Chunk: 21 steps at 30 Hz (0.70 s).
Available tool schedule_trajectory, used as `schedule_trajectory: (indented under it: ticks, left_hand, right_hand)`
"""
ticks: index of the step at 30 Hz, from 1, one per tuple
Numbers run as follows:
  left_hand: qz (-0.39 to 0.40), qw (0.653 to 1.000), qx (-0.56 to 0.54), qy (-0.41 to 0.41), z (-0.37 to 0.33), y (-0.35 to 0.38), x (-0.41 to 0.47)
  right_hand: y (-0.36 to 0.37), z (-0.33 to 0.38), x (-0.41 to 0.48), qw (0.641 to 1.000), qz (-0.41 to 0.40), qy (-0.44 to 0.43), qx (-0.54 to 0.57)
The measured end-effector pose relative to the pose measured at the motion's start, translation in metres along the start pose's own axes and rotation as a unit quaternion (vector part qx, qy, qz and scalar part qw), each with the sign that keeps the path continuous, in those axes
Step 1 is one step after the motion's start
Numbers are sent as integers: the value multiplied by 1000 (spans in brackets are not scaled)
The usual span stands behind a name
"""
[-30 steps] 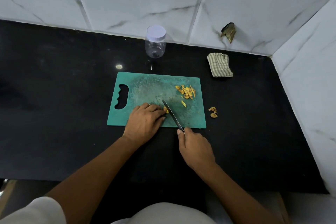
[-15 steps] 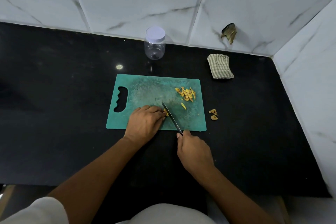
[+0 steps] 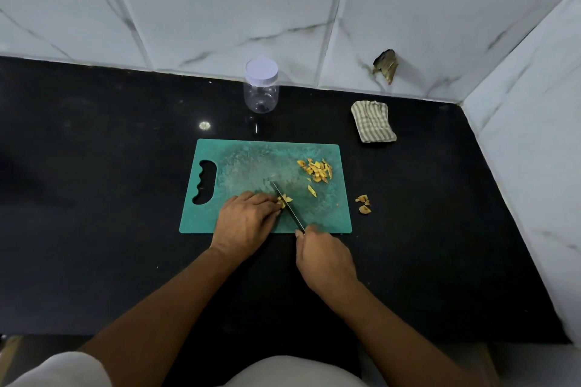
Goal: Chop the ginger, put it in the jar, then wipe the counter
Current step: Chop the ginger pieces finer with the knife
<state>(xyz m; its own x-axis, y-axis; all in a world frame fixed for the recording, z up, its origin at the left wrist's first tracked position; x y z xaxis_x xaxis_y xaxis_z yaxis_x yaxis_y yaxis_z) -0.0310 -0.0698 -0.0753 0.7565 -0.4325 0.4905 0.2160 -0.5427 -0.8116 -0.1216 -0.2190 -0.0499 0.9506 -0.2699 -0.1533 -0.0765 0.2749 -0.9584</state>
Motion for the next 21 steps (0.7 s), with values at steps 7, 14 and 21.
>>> schedule_trajectory:
  ticks: [7, 14, 21]
  left_hand:
    - [8, 1000, -7, -10, -1, -1, 0]
    - [2, 1000, -12, -11, -2, -4, 0]
    - [2, 1000, -11, -16, -2, -3, -1]
  right_hand:
    - [-4, -11, -2, 999, -24, -13, 31]
    - [-6, -12, -12, 999, -19, -31, 33]
    - [-1, -10, -12, 999, -19, -35, 18]
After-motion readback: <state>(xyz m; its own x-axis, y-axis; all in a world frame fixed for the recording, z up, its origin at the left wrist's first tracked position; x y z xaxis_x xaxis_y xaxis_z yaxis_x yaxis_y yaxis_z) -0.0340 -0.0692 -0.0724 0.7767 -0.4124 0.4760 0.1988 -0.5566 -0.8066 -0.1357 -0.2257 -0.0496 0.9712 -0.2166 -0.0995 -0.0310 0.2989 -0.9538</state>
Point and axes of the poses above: each hand's wrist, its own x-axis towards the middle knuckle, its own y-axis out of the palm, z = x × y, the point moved 4 cm from there along x, towards the middle knuckle, and after that the axes turned 11 degrees about -z, right-handed, at the moved point
